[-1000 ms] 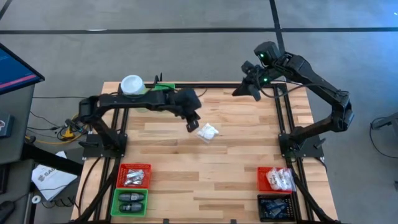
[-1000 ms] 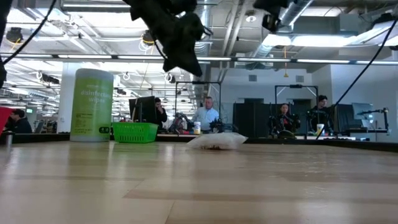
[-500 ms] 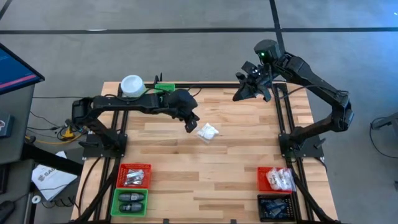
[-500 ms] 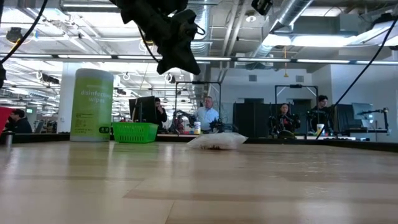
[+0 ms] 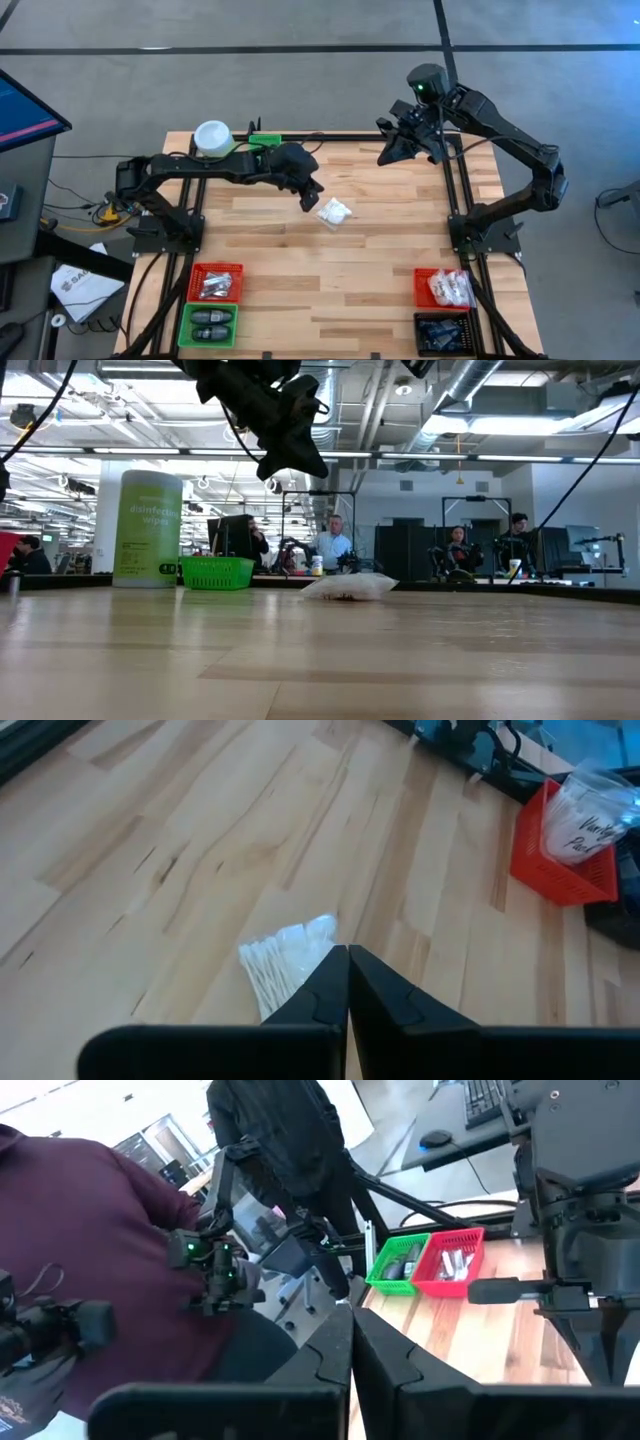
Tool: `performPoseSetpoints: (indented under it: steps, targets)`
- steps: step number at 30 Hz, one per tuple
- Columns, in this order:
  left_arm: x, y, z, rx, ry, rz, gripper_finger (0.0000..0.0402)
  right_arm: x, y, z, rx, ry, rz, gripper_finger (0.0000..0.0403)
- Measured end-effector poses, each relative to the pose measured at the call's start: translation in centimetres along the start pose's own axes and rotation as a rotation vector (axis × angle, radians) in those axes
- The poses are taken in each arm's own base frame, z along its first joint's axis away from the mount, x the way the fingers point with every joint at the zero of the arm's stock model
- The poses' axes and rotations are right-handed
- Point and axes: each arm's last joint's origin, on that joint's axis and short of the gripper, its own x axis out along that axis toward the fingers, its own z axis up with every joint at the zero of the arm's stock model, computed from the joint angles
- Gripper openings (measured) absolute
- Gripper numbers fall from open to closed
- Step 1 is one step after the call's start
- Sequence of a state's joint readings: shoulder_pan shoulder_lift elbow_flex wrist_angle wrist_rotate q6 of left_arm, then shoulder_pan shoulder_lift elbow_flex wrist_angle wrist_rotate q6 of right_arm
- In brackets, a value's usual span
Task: Pick & Place Travel size toiletries
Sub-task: Put the cotton pack into the right red bin
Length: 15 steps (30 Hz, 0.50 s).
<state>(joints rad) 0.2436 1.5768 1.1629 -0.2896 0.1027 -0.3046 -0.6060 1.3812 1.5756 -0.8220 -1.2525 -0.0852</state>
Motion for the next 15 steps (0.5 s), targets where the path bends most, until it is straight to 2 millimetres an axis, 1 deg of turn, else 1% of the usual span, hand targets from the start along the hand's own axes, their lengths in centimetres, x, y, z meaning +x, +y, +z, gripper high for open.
performPoseSetpoints:
  steps: [8,12,15]
  targets:
    - [-0.1,0.9,0.4,-0.018,-0.015,0.018,0.0001,0.2,-0.5,-0.1,-0.048,0.006,-0.007,0.0]
    - [-0.2,1.4,0.5,-0.027,-0.021,0.018,0.0001,0.2,-0.7,-0.3,-0.067,0.017,-0.033,0.0]
    - [-0.2,1.4,0.7,-0.042,-0.04,0.014,0.0001,0.3,-0.7,-0.6,-0.079,0.045,-0.084,0.0]
